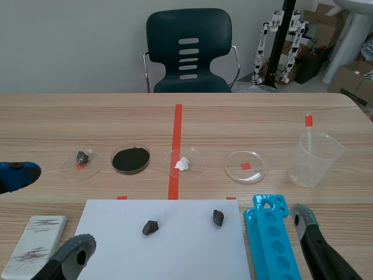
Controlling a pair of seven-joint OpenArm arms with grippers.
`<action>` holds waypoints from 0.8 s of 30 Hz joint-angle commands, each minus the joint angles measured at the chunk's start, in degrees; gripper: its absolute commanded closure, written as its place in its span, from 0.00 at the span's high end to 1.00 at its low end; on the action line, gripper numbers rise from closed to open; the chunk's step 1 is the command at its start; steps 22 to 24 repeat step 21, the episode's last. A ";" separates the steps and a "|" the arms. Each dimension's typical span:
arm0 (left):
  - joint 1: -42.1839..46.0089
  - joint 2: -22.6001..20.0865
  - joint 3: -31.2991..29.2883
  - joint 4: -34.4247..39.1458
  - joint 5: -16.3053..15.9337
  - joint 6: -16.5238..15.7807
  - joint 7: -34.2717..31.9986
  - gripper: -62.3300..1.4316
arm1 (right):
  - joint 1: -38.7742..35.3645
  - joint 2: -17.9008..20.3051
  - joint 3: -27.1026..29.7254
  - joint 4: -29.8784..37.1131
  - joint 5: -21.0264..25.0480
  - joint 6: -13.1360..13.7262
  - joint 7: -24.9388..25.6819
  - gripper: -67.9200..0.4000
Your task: Return to the home posture
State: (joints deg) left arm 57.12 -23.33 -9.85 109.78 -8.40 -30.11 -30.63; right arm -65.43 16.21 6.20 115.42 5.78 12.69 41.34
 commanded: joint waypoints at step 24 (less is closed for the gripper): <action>-0.04 0.13 0.07 1.29 -0.57 -0.09 -1.07 1.00 | 0.02 0.31 0.11 1.05 0.61 0.59 0.81 0.92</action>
